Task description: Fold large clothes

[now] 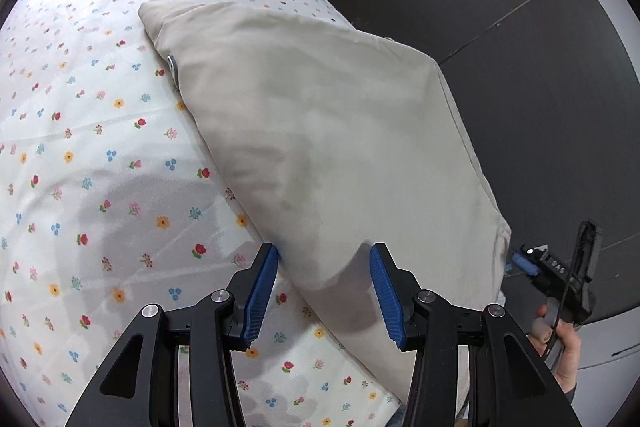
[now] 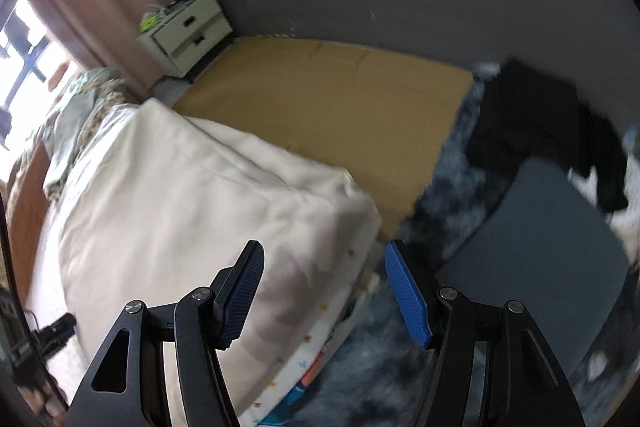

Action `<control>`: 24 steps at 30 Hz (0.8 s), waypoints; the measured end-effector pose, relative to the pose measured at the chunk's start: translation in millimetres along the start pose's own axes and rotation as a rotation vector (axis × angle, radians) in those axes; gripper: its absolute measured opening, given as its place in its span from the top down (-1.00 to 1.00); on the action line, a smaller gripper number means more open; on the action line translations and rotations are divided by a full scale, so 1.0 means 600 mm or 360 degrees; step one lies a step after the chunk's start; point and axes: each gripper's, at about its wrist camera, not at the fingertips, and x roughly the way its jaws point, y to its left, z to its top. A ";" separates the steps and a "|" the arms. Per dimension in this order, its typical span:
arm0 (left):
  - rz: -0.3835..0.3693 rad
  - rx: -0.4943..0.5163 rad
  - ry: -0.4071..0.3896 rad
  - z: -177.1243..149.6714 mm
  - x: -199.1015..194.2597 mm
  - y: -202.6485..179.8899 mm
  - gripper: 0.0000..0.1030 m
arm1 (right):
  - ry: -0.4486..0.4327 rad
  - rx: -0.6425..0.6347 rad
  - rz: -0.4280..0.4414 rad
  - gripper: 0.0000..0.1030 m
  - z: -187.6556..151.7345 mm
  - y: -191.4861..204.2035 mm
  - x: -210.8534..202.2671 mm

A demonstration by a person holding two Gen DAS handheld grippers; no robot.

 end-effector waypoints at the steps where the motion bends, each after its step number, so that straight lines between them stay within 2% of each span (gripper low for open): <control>1: 0.0002 0.0004 0.0003 0.000 0.001 0.001 0.04 | 0.0023 0.0032 0.0018 -0.22 -0.003 -0.006 0.011; 2: 0.0002 0.0003 0.0005 0.005 0.007 0.001 0.04 | 0.0051 0.0077 0.0051 -0.21 -0.010 -0.017 0.025; 3: -0.0001 0.0003 0.0008 0.007 0.009 0.003 0.04 | 0.0065 0.0107 0.0085 -0.07 -0.012 -0.023 0.034; 4: -0.0004 0.0003 0.0008 0.007 0.007 0.003 0.04 | 0.0067 0.0130 0.0146 0.29 -0.012 -0.025 0.042; 6: -0.0008 0.0001 0.0003 0.009 0.007 0.004 0.04 | 0.0053 0.0143 0.0259 0.73 -0.008 -0.026 0.048; 10: -0.0010 0.0004 -0.0013 0.015 0.015 0.003 0.04 | -0.0042 0.0091 0.0232 0.81 0.011 -0.010 0.037; 15: -0.0014 -0.0015 -0.0025 0.026 0.032 0.004 0.04 | -0.0069 0.0093 0.0198 0.84 0.030 0.000 0.044; 24: -0.0035 0.0003 -0.0008 0.020 0.015 0.008 -0.02 | -0.0087 0.0150 0.0115 0.86 0.012 -0.015 0.050</control>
